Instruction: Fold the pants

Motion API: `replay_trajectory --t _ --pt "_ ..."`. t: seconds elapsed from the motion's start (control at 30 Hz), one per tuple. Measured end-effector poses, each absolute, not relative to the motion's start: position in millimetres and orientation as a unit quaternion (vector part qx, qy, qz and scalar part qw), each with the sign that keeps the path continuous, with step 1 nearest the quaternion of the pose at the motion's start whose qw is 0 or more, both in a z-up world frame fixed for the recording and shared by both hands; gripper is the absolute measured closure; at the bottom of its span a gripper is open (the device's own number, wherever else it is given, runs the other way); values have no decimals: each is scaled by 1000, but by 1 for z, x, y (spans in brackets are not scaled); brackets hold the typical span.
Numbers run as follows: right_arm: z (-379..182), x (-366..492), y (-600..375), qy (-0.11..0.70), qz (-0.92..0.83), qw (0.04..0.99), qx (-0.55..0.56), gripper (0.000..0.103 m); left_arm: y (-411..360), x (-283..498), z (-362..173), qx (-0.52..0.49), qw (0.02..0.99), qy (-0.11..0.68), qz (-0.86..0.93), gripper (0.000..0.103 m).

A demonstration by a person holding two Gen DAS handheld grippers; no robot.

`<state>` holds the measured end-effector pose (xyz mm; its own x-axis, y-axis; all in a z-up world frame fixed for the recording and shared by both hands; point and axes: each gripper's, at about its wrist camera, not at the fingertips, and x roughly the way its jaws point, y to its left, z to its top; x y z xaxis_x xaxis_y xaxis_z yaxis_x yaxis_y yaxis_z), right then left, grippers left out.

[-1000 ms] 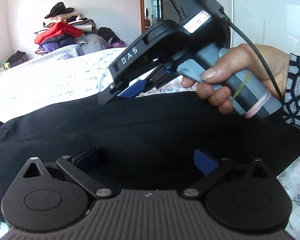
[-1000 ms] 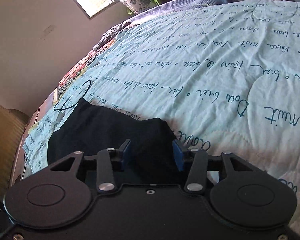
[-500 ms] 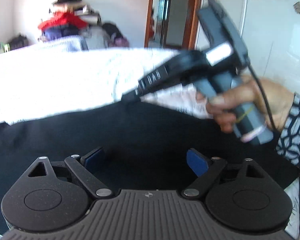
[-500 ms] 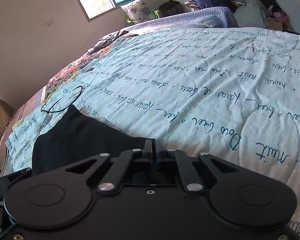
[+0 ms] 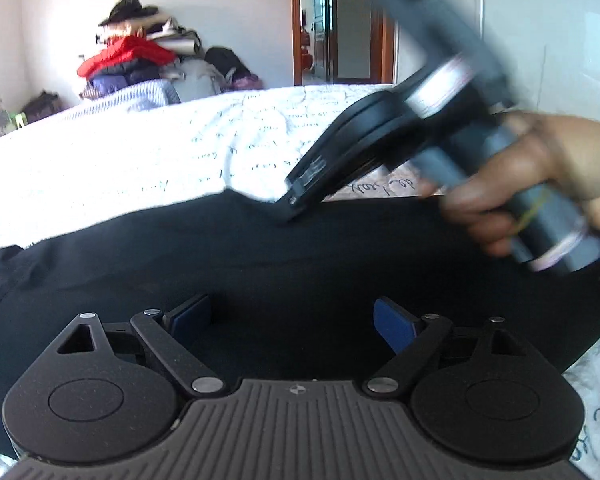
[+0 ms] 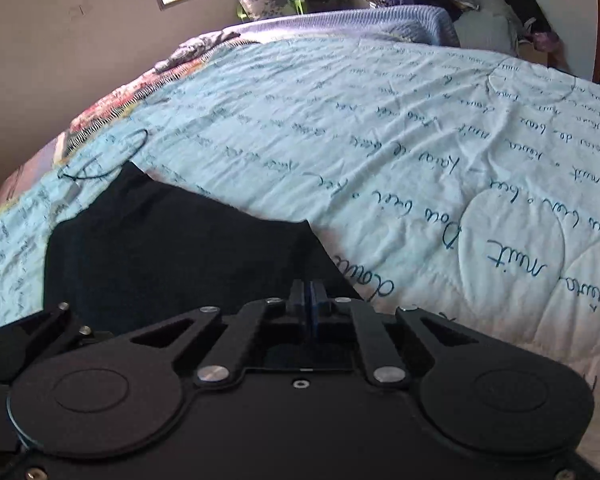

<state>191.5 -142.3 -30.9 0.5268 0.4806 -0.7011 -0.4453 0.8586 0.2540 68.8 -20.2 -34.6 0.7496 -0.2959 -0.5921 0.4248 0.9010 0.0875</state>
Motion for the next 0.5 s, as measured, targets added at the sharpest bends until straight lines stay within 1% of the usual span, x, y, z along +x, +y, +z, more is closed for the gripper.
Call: replay_trajectory --t 0.1,0.23,0.3,0.37,0.5 --pt "-41 204 -143 407 235 881 50 98 -20 58 -35 125 929 291 -190 13" --pt "-24 188 -142 376 250 889 80 98 -14 56 -26 97 928 298 -203 12" --pt "-29 183 -140 393 260 877 96 98 -16 53 -20 82 925 305 -210 13" --pt "-39 177 -143 408 213 885 66 98 -19 50 -16 83 927 302 -209 13" --pt "-16 124 -191 363 156 915 84 97 -25 43 -11 87 928 286 -221 12"
